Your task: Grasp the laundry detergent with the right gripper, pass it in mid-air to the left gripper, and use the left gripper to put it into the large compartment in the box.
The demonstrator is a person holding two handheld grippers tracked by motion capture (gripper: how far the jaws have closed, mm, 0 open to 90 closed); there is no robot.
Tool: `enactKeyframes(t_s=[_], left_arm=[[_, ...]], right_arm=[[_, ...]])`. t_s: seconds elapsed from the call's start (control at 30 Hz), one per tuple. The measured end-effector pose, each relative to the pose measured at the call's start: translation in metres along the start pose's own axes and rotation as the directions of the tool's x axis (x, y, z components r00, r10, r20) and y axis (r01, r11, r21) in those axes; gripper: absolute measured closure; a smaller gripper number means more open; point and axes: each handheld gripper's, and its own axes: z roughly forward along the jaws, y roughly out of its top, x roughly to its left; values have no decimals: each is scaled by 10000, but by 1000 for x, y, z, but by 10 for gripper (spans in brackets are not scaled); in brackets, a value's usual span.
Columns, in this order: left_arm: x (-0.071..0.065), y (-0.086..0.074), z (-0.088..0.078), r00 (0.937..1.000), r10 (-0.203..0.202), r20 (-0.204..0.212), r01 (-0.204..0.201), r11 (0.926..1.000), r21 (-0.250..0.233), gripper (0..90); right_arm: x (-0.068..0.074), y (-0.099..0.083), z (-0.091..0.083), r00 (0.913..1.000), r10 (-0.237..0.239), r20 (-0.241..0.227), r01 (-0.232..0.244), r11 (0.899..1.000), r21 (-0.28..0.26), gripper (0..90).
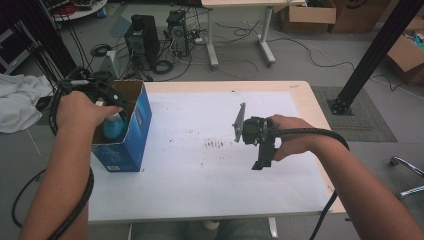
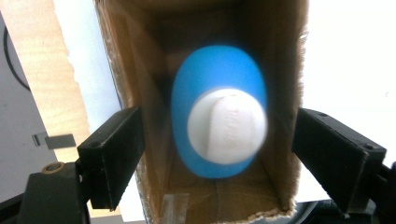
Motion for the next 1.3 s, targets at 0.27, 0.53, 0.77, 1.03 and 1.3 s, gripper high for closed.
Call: enactKeyframes(t_s=[0.27, 0.53, 0.77, 1.03, 1.3], left_arm=[[-5, 2, -20, 9994, 337, -111, -338, 9994, -118, 166], [-14, 2, -39, 9974, 692, -202, -695, 9975, -153, 111], [-23, 1, -48, 9928, 1185, -167, -1189, 9926, -265, 55], [-36, 2, -53, 9827, 1849, -46, -1850, 9822, -329, 19], [-67, 1, -59, 9137, 4060, 157, -4050, 9132, -449, 1]], right_arm=[[0, -1, -3, 10000, 21, 45, -21, 10000, -1, 0], [0, -1, -2, 10000, 79, 26, -79, 10000, -7, 0], [-1, -1, -1, 9999, 102, 11, -102, 9999, -1, 0], [0, -3, -2, 9999, 159, 15, -159, 9999, 12, 0], [-1, -5, -2, 9997, 243, -1, -243, 9997, 35, 0]])
